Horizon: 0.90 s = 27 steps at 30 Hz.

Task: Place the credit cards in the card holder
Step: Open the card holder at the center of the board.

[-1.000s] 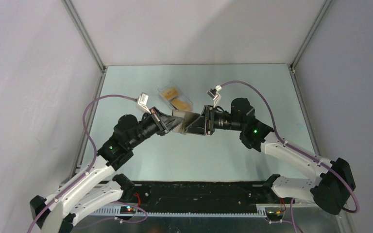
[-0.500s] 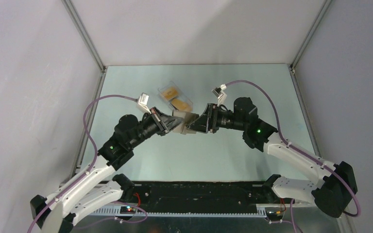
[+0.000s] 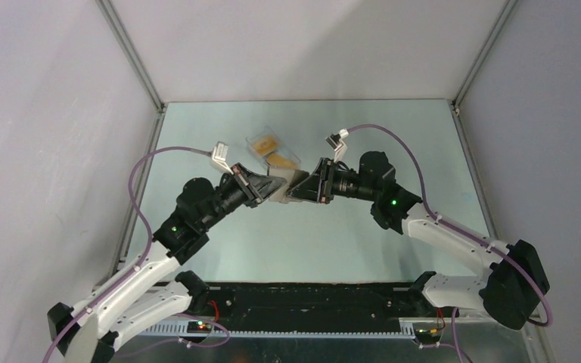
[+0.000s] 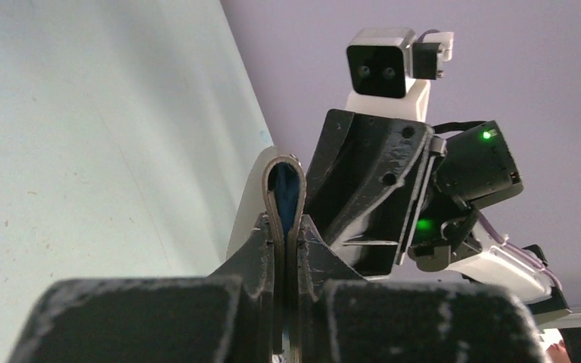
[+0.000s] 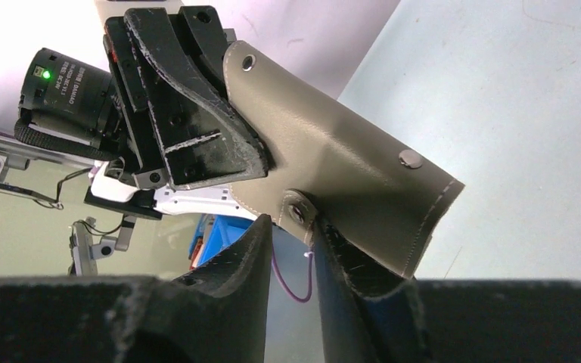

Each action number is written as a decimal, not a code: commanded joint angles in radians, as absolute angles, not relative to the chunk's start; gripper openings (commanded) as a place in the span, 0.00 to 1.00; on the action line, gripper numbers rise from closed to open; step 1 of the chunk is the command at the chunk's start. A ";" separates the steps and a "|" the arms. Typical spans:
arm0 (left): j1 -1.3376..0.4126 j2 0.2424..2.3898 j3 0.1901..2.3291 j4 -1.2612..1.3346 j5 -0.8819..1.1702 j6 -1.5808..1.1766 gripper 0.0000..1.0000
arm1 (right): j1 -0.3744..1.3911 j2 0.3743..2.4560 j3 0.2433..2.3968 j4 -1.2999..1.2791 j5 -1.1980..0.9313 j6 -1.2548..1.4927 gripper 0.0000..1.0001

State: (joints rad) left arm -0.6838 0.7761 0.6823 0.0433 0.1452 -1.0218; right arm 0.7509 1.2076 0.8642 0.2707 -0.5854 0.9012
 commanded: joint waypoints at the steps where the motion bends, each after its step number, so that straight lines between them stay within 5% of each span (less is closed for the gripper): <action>1: -0.708 0.806 0.678 0.140 0.201 -1.079 0.00 | 0.805 1.214 0.879 0.457 -0.627 0.918 0.24; 9: -0.708 0.841 0.649 0.138 0.157 -1.138 0.00 | 0.875 1.156 0.879 0.473 -0.641 0.750 0.00; 14: -0.707 0.852 0.648 0.066 0.093 -1.160 0.00 | 0.910 1.124 0.907 0.379 -0.683 0.619 0.00; 19: -0.698 0.827 0.693 -0.065 0.020 -1.128 0.00 | 0.911 1.037 0.923 0.109 -0.694 0.438 0.17; 27: -0.664 0.793 0.742 -0.135 0.062 -1.032 0.00 | 0.896 0.793 0.944 -0.280 -0.489 0.183 0.75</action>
